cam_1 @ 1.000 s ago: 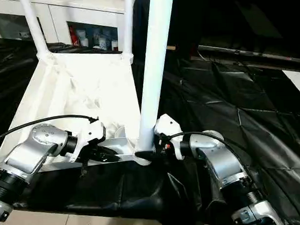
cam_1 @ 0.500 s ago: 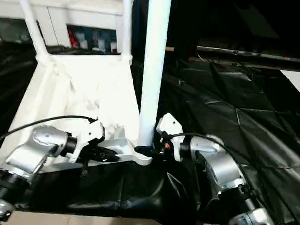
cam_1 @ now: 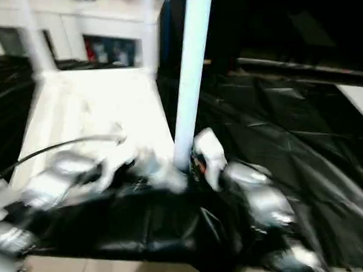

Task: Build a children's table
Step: Rotate leg to tighten

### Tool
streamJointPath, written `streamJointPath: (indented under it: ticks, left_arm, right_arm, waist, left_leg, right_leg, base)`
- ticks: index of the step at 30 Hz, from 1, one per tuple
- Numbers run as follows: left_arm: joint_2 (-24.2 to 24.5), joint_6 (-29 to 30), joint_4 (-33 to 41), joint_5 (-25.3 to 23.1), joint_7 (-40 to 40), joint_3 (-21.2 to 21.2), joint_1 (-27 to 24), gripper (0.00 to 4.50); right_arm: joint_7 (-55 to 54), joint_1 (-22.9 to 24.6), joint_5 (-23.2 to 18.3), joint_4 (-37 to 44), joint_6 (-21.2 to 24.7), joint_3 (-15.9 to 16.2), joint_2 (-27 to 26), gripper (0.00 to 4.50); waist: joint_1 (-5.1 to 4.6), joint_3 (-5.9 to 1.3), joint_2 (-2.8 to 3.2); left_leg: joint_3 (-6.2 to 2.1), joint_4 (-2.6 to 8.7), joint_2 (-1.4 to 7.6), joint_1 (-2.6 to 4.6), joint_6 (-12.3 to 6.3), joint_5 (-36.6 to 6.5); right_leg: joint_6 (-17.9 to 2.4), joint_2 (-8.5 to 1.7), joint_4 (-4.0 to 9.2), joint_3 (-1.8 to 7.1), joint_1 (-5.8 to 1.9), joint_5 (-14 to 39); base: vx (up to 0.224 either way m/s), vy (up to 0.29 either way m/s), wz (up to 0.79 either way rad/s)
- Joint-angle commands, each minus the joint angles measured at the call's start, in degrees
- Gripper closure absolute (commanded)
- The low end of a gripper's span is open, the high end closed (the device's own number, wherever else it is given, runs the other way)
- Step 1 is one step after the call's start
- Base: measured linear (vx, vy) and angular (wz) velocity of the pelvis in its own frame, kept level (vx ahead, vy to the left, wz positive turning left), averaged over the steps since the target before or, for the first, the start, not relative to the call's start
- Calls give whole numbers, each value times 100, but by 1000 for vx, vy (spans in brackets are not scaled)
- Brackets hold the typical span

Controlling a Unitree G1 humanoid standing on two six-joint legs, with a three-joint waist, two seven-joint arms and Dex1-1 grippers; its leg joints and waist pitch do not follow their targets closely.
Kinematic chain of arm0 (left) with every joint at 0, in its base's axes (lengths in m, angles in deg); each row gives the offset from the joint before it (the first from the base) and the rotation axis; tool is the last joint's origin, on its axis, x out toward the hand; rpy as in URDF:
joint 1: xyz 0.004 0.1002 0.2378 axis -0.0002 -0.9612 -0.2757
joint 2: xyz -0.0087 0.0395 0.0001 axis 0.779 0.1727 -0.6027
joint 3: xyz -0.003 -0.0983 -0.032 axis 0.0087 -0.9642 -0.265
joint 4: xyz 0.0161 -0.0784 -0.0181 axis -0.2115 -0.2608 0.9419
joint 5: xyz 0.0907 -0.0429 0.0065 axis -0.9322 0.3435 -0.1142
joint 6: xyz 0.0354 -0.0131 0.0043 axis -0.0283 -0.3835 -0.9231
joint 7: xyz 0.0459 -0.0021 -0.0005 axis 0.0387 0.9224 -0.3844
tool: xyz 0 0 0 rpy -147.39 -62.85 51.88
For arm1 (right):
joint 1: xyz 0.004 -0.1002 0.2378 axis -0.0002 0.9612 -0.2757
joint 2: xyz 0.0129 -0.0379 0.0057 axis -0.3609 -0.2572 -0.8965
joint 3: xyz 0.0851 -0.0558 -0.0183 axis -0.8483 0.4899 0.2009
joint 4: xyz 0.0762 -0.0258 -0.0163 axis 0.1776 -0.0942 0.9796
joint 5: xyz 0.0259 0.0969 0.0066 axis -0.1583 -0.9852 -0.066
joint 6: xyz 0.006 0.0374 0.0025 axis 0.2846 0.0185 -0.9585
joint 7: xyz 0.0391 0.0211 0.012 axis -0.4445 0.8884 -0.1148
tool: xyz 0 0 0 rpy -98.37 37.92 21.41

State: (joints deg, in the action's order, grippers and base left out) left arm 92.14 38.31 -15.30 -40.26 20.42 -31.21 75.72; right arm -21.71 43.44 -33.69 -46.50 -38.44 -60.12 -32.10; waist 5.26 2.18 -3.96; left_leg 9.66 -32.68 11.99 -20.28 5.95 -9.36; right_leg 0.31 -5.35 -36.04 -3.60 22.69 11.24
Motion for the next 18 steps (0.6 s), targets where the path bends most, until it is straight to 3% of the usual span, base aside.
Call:
streamJointPath:
  ticks: [1, 2, 3, 7, 10, 12, 17, 18]
  left_arm:
    - [-556, 85, -401, 8, 1113, -305, 331, 450]
    - [-730, 113, -536, -44, 1324, -286, 427, 450]
    - [-761, 117, -559, -53, 1359, -282, 444, 450]
    - [-1294, -26, -1032, -251, 1749, -189, 728, 450]
    - [-1362, -120, -1147, -281, 1684, -166, 788, 450]
    - [-1272, -183, -1089, -273, 1456, -163, 735, 450]
    - [-983, -426, -856, -182, 825, -114, 570, 450]
    - [-945, -484, -829, -175, 738, -110, 553, 450]
  right_arm:
    - [-901, -15, 121, -785, 280, 94, -563, 249]
    - [-1220, -132, 130, -983, 278, 33, -742, 249]
    - [-1274, -153, 132, -1017, 278, 23, -772, 249]
    - [-1719, -685, 530, -1639, -23, 182, -1127, 249]
    - [-1566, -857, 414, -1767, -217, 25, -1213, 249]
    - [-1311, -893, 261, -1744, -294, -108, -1151, 179]
    - [-472, -727, 154, -1295, -318, 69, -721, 152]
    - [-333, -688, 156, -1211, -325, 124, -641, 138]
  waist:
    - [-14, -246, -43]
    - [-56, -232, -42]
    - [-68, -256, -32]
    - [-69, -264, 3]
    - [-48, -269, -4]
    - [-36, -272, -6]
    - [-15, -279, 38]
    - [-7, -279, 21]
  left_leg:
    - [-9, 367, 46, 36, 170, -1909]
    - [-19, 373, 37, 40, 198, -2007]
    - [-44, 374, 36, 46, 239, -2082]
    - [-30, 407, 40, 48, 156, -2113]
    - [-37, 419, 47, 44, 83, -2158]
    - [-27, 429, 49, 28, 32, -2081]
    - [-23, 434, 63, 23, -30, -2034]
    - [-9, 431, 67, 16, -65, -1950]
  right_leg:
    - [-351, -286, 677, 194, -124, 3138]
    - [-304, -276, 700, 179, -93, 3298]
    - [-248, -281, 708, 154, -121, 3365]
    - [-354, -244, 706, 163, -121, 2785]
    - [-385, -265, 716, 163, -144, 2698]
    - [-439, -260, 699, 175, -162, 2502]
    - [-546, -261, 691, 184, -194, 2325]
    - [-583, -256, 680, 194, -195, 2187]
  base:
    - [0, 0, 0]
    - [0, 0, 0]
    - [0, 0, 0]
    - [0, 0, 0]
    - [0, 0, 0]
    - [0, 0, 0]
    - [0, 0, 0]
    - [0, 0, 0]
